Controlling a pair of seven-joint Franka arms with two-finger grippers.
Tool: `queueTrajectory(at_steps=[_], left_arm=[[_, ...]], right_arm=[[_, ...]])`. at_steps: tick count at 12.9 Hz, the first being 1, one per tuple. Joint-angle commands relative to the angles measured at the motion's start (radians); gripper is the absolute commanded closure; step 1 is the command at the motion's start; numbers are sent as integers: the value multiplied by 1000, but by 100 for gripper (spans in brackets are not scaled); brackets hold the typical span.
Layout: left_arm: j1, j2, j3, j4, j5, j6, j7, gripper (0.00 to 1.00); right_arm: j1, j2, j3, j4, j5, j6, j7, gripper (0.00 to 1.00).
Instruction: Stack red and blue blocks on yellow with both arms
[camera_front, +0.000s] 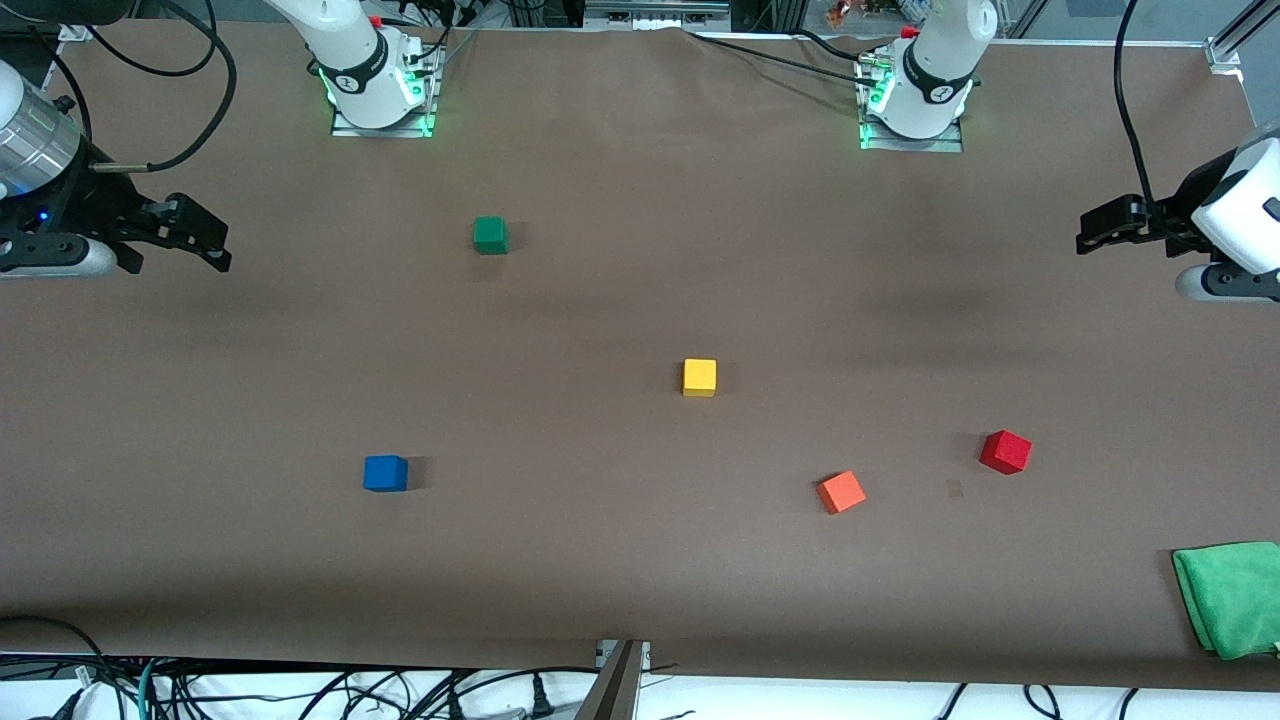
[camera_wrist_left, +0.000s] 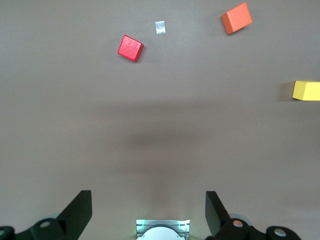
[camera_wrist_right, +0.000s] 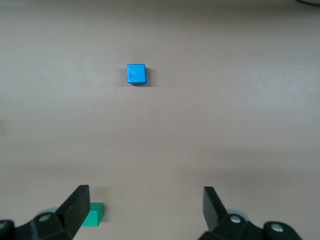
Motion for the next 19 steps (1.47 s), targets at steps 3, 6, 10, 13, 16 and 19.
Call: queueTrajectory(at_steps=[3, 6, 10, 13, 16, 19], left_arm=[[-3, 27, 18, 32, -7, -11, 3, 0], [20, 95, 21, 38, -1, 5, 25, 0], [28, 293, 19, 18, 37, 200, 186, 0], [43, 418, 19, -8, 41, 394, 317, 0], [62, 468, 21, -138, 80, 663, 514, 0], [69, 468, 21, -255, 125, 862, 526, 0]], right_arm=[[-8, 10, 10, 26, 0, -11, 9, 0], [-8, 10, 10, 26, 0, -11, 7, 0], [-8, 10, 10, 26, 1, -11, 9, 0], [-8, 10, 10, 26, 1, -10, 9, 0], [-8, 10, 10, 26, 1, -10, 9, 0], [-9, 12, 10, 26, 1, -10, 9, 0]])
